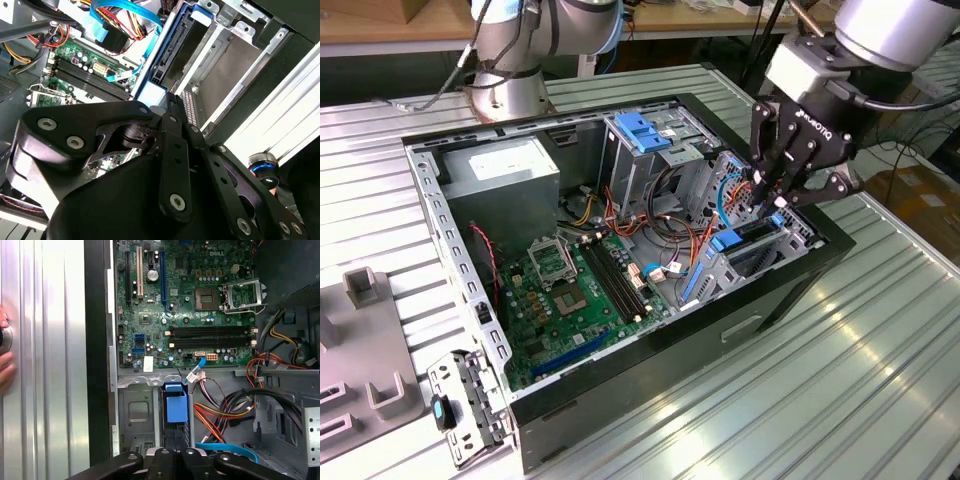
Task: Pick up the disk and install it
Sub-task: 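Insert the disk into the insertion slot, then insert the first disk wire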
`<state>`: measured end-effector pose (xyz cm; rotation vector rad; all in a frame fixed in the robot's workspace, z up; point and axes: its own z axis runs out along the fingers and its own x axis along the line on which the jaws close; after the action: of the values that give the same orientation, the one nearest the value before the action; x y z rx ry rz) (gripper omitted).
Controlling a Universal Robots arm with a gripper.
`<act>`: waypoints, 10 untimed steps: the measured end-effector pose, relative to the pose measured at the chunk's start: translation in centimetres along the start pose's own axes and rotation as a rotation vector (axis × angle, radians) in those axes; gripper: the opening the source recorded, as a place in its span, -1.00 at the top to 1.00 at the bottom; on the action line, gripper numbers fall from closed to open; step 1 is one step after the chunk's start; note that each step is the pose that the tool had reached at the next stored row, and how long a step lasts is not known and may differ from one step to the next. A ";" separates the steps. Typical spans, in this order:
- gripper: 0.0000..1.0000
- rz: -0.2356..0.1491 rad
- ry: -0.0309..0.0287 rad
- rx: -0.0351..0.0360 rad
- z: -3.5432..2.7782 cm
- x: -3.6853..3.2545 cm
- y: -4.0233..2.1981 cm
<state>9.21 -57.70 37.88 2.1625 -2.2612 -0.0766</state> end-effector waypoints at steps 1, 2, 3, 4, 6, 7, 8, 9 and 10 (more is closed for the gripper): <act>0.79 0.000 0.0001 0.0008 0.07 0.00 -0.01; 0.79 0.000 0.0001 0.0008 0.07 0.00 -0.02; 0.79 0.000 0.0001 0.0008 0.07 0.00 -0.02; 0.79 0.000 0.0001 0.0008 0.07 0.00 -0.02; 0.79 0.000 0.0001 0.0008 0.08 0.00 -0.02; 0.79 0.000 0.0001 0.0008 0.08 0.00 -0.02; 0.79 0.000 0.0001 0.0008 0.08 0.00 -0.02; 0.79 0.000 0.0001 0.0008 0.08 0.00 -0.02; 0.79 0.000 0.0001 0.0008 0.08 0.00 -0.02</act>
<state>9.22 -57.70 37.79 2.1630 -2.2614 -0.0755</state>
